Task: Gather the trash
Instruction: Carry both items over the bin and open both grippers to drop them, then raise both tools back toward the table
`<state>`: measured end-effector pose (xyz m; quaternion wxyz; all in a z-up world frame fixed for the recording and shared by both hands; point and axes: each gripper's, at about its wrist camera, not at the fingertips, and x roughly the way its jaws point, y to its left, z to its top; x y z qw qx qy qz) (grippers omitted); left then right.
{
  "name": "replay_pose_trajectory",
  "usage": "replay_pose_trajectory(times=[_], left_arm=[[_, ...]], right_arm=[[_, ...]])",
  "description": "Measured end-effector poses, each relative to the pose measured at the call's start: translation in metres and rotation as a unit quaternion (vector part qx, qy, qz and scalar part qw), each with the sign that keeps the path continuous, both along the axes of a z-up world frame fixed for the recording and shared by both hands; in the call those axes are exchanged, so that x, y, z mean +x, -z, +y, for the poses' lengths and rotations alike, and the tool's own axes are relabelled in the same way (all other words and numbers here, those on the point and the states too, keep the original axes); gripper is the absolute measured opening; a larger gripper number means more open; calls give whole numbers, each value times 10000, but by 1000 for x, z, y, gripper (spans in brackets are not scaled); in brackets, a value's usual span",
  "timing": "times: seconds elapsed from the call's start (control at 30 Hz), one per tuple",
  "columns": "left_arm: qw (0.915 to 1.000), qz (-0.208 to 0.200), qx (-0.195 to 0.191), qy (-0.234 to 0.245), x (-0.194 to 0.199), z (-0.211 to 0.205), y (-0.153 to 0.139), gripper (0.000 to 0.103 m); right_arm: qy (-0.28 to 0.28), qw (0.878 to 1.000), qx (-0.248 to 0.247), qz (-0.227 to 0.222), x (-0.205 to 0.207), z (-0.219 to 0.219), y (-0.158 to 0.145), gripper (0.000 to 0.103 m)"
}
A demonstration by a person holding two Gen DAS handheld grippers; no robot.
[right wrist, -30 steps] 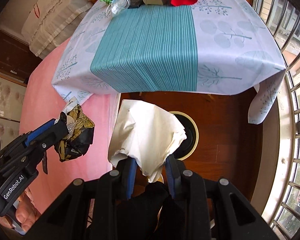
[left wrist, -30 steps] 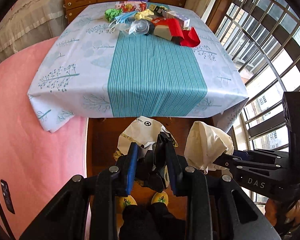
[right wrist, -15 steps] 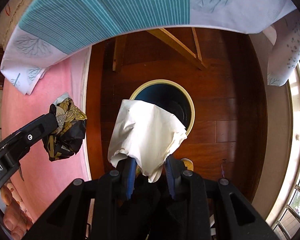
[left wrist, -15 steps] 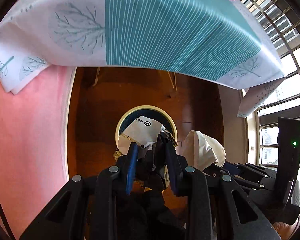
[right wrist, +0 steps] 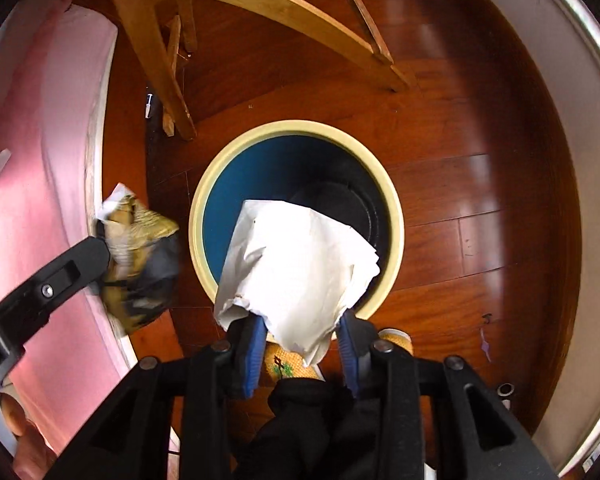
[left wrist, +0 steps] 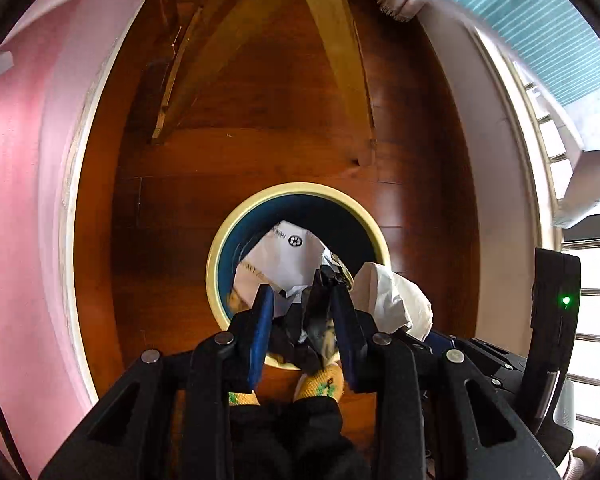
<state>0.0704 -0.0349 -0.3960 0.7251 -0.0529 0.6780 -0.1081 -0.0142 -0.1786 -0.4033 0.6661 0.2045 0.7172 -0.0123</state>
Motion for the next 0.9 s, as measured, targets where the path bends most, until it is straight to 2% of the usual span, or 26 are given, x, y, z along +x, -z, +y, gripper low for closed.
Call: replay_pose_trajectory(times=[0.03,0.07,0.1,0.17,0.37,0.6,0.77,0.9], left_arm=[[10000,-12,58,-17,1,-1,6,31],[9999,5,104,-39,2,-3,13,39],[9998,39,153,-74,2,-4,19,55],[9995,83,268,-176,3,0,28,70],[9982,119,485,-323,1,15,32,70],[9972,-18,632,-403,-4,34,15,70],[9969,-142,661,-392,-10,37,-13,70],[9971,-263,612,-361,-20,37,-54,70]], right_arm=[[57,10000,44,13,1,-2,7,42],[103,9999,50,5,1,-3,11,44],[125,9999,43,-1,2,-4,16,45],[144,9999,3,0,5,-5,21,52],[80,9998,-132,-154,13,5,17,62],[87,9991,-337,-243,13,6,2,62],[93,9988,-376,-291,9,14,-25,62],[88,9988,-353,-314,4,20,-60,62]])
